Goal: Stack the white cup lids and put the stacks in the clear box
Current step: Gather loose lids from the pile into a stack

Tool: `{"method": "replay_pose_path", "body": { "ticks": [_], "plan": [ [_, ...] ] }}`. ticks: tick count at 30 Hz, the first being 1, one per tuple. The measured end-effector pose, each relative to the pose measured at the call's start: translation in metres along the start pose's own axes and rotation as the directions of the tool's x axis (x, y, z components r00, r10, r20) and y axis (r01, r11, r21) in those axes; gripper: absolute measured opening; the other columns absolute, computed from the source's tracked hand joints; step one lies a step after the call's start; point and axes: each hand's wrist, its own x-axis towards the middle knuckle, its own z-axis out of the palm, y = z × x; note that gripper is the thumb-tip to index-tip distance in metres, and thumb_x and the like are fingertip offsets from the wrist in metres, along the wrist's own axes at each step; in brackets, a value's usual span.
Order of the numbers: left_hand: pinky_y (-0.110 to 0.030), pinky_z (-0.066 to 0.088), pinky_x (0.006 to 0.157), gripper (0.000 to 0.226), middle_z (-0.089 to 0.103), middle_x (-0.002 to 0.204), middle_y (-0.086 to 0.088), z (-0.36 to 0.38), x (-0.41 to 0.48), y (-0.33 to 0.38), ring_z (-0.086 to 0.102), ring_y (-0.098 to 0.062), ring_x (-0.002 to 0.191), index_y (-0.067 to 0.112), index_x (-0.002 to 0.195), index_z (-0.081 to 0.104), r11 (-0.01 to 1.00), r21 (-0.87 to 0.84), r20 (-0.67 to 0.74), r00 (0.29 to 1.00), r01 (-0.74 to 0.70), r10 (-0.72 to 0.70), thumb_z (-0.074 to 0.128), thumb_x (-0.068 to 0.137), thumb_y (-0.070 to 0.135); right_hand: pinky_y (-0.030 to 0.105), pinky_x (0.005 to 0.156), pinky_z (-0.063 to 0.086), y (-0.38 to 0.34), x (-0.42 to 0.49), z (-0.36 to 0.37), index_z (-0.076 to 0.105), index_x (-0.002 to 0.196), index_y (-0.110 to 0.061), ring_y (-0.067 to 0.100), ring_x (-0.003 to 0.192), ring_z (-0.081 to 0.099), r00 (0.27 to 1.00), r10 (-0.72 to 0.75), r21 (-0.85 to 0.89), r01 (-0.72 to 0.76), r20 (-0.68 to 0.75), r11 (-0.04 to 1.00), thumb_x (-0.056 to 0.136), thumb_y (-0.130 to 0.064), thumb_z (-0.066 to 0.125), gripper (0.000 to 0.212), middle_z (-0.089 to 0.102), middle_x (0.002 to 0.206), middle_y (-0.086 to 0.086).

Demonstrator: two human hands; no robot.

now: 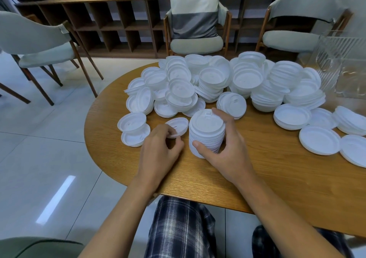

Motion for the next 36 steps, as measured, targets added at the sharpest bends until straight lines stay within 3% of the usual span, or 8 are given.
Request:
{"method": "replay_pose_path", "body": {
  "ticks": [5, 10, 17, 20, 22, 25, 30, 36],
  "plan": [
    [-0.031, 0.05, 0.067, 0.018, 0.067, 0.083, 0.005, -0.013, 0.008, 0.014, 0.064, -0.018, 0.075, 0.015, 0.094, 0.061, 0.973, -0.213, -0.033, 0.995, 0.086, -0.095, 0.077, 0.095, 0.023, 0.006, 0.102, 0.036, 0.0, 0.0, 0.0, 0.044, 0.145, -0.03, -0.01, 0.13, 0.047, 1.0, 0.002, 0.01, -0.002, 0.0, 1.0, 0.077, -0.036, 0.091, 0.083, 0.053, 0.136, -0.017],
    [-0.033, 0.06, 0.083, 0.021, 0.078, 0.095, 0.003, -0.029, 0.024, 0.036, 0.074, -0.013, 0.092, 0.022, 0.114, 0.064, 0.844, -0.498, -0.074, 0.96, 0.198, -0.269, 0.076, 0.097, 0.023, 0.01, 0.106, 0.036, -0.002, 0.001, -0.001, 0.048, 0.144, -0.023, -0.001, 0.131, 0.049, 1.0, -0.011, 0.017, 0.012, -0.022, 1.0, 0.085, -0.044, 0.084, 0.072, 0.055, 0.137, -0.01],
    [-0.034, 0.06, 0.088, 0.028, 0.08, 0.109, -0.006, -0.039, 0.033, 0.062, 0.075, -0.024, 0.105, 0.015, 0.125, 0.062, 0.509, -0.827, 0.052, 0.934, 0.238, -0.353, 0.07, 0.099, 0.011, 0.017, 0.108, 0.041, -0.005, -0.001, -0.002, 0.051, 0.144, -0.02, 0.002, 0.133, 0.05, 0.999, -0.007, 0.027, 0.008, -0.036, 1.0, 0.085, -0.044, 0.08, 0.07, 0.056, 0.139, -0.011],
    [-0.032, 0.059, 0.081, 0.039, 0.079, 0.109, -0.009, -0.036, 0.036, 0.063, 0.073, -0.024, 0.092, 0.014, 0.134, 0.06, 0.408, -0.863, 0.156, 0.926, 0.298, -0.344, 0.069, 0.098, 0.005, 0.019, 0.107, 0.043, -0.005, 0.0, -0.002, 0.052, 0.143, -0.02, 0.004, 0.132, 0.052, 0.999, 0.002, 0.036, -0.001, -0.037, 0.999, 0.085, -0.042, 0.081, 0.069, 0.058, 0.138, -0.01],
    [-0.029, 0.058, 0.075, 0.045, 0.077, 0.092, -0.004, -0.032, 0.035, 0.063, 0.067, -0.019, 0.077, 0.018, 0.138, 0.06, 0.422, -0.846, 0.203, 0.928, 0.327, -0.312, 0.071, 0.097, 0.004, 0.023, 0.106, 0.046, -0.005, 0.0, -0.002, 0.053, 0.143, -0.019, 0.008, 0.131, 0.054, 0.999, -0.001, 0.046, 0.003, -0.039, 0.999, 0.085, -0.039, 0.082, 0.068, 0.059, 0.137, -0.009],
    [-0.029, 0.055, 0.075, 0.043, 0.06, 0.071, 0.007, -0.024, 0.031, 0.061, 0.059, -0.012, 0.07, 0.023, 0.136, 0.066, 0.589, -0.741, 0.184, 0.941, 0.322, -0.283, 0.074, 0.096, 0.01, 0.027, 0.104, 0.049, -0.005, 0.0, -0.002, 0.052, 0.143, -0.018, 0.012, 0.131, 0.056, 0.999, -0.011, 0.055, 0.013, -0.038, 0.998, 0.086, -0.037, 0.083, 0.068, 0.06, 0.136, -0.008],
    [-0.017, 0.048, 0.069, 0.033, 0.056, 0.073, 0.011, -0.02, 0.023, 0.064, 0.054, -0.002, 0.069, 0.033, 0.118, 0.071, 0.825, -0.494, 0.097, 0.96, 0.276, -0.263, 0.082, 0.088, 0.04, 0.028, 0.11, 0.048, -0.003, 0.0, -0.001, 0.04, 0.154, -0.023, 0.007, 0.139, 0.051, 0.999, 0.006, 0.098, -0.002, -0.039, 0.995, 0.084, -0.038, 0.084, 0.083, 0.054, 0.148, -0.011],
    [-0.023, 0.045, 0.07, 0.048, 0.054, 0.078, 0.012, -0.016, 0.018, 0.063, 0.052, -0.002, 0.071, 0.037, 0.111, 0.065, 0.913, -0.309, 0.155, 0.961, 0.266, -0.227, 0.076, 0.078, 0.069, 0.029, 0.113, 0.045, -0.003, 0.0, -0.001, 0.043, 0.154, -0.019, 0.011, 0.141, 0.049, 0.998, -0.042, 0.053, 0.044, -0.041, 0.998, 0.088, -0.039, 0.08, 0.079, 0.053, 0.149, -0.006]
  ]
}}
